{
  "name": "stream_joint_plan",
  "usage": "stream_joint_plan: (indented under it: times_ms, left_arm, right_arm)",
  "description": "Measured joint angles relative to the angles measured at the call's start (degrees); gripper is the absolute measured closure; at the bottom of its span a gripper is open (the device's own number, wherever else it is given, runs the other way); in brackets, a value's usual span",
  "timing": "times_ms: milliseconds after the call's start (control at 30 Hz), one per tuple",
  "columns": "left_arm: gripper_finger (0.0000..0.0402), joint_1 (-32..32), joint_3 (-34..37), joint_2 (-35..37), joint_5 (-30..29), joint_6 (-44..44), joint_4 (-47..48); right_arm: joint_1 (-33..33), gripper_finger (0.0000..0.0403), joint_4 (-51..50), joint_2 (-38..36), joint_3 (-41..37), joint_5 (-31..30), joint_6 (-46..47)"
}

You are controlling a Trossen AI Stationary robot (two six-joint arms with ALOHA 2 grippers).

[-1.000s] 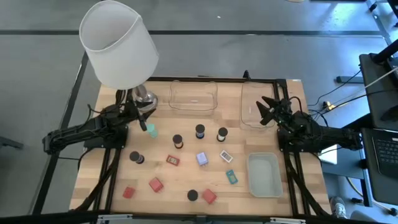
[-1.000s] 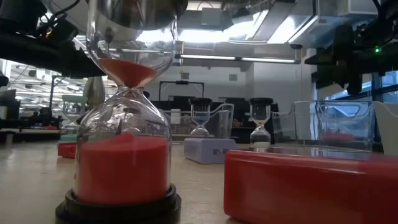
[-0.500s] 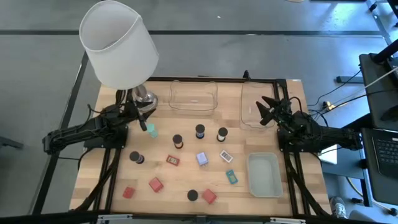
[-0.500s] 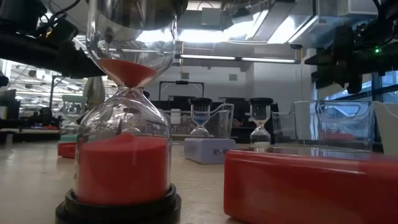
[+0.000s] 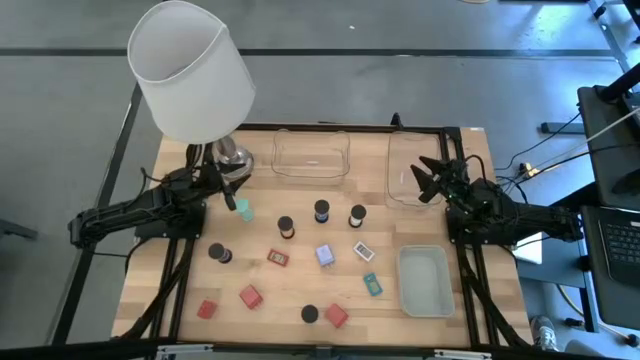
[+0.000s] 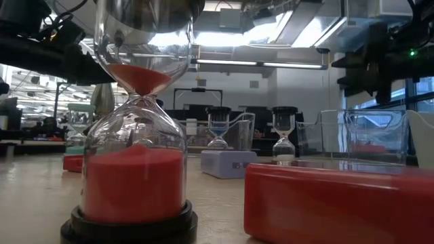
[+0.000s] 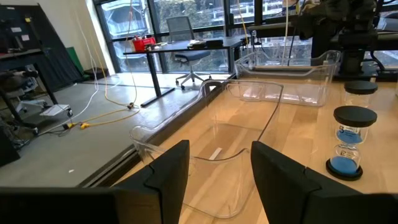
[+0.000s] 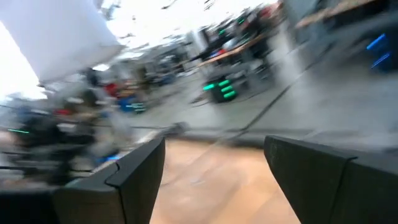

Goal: Pick & Place Office items
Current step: Put the white hourglass into the right transparent bin

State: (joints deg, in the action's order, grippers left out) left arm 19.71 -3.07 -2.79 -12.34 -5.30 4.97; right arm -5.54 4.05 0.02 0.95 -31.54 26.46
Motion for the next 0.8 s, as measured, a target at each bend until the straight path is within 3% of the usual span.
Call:
stream_joint_plan:
  times_ms: [100,367,800]
  left_arm:
    - [0.0233,0.0,0.0,0.0,0.0,0.0,0.0]
    - [0.0233,0.0,0.0,0.0,0.0,0.0,-0.6]
    - [0.0233,0.0,0.0,0.0,-0.2,5.7,-4.2]
  right_arm:
    - [0.0,0.0123,0.0,0.0,0.0,5.1,6.0]
    - [0.0,0.0123,-0.2,0.0,0.0,12.7,7.2]
    - [0.0,0.0123,2.4,0.0,0.0,11.3,8.0]
